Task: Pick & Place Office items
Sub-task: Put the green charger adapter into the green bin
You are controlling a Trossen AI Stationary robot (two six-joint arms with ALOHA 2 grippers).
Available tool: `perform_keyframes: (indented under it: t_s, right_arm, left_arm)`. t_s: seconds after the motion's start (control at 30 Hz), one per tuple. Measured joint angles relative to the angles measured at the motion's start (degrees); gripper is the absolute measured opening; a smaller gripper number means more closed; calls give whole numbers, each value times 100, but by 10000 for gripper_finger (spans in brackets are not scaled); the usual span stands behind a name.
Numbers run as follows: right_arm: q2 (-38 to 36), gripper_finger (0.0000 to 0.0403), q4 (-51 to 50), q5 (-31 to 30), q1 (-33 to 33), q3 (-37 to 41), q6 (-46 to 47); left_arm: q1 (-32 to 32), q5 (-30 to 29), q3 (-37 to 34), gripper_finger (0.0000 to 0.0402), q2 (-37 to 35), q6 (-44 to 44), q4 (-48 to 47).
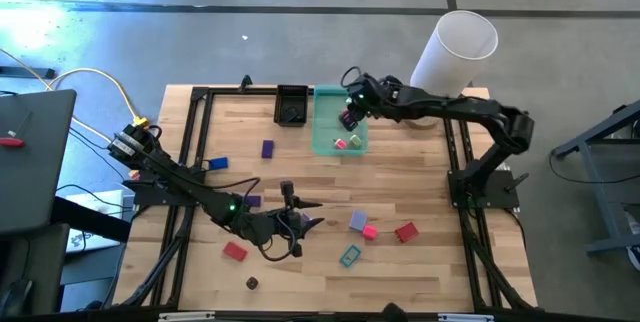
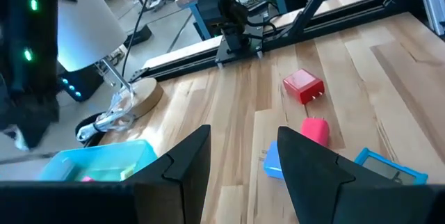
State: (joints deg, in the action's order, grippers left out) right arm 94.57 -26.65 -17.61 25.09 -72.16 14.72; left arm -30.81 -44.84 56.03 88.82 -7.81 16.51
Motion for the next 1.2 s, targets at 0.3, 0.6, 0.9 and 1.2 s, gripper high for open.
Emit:
perform_keyframes:
  t_s: [0.3,0.6,0.9,1.2]
  right_arm:
    - [803,120,332,-37,245,0,-106]
    - [1290,120,759,-355,360,0,-292]
    - [1320,120,910,-316,610,-3,-176]
    - [1704,133,938,-213,687,-4,-90]
  left_arm:
    - [69,24,0,159,0,188,-176]
    - [227,698,0,159,0,486,-202]
    - [269,756,0,159,0,485,-280]
    - [269,758,0,159,0,622,-511]
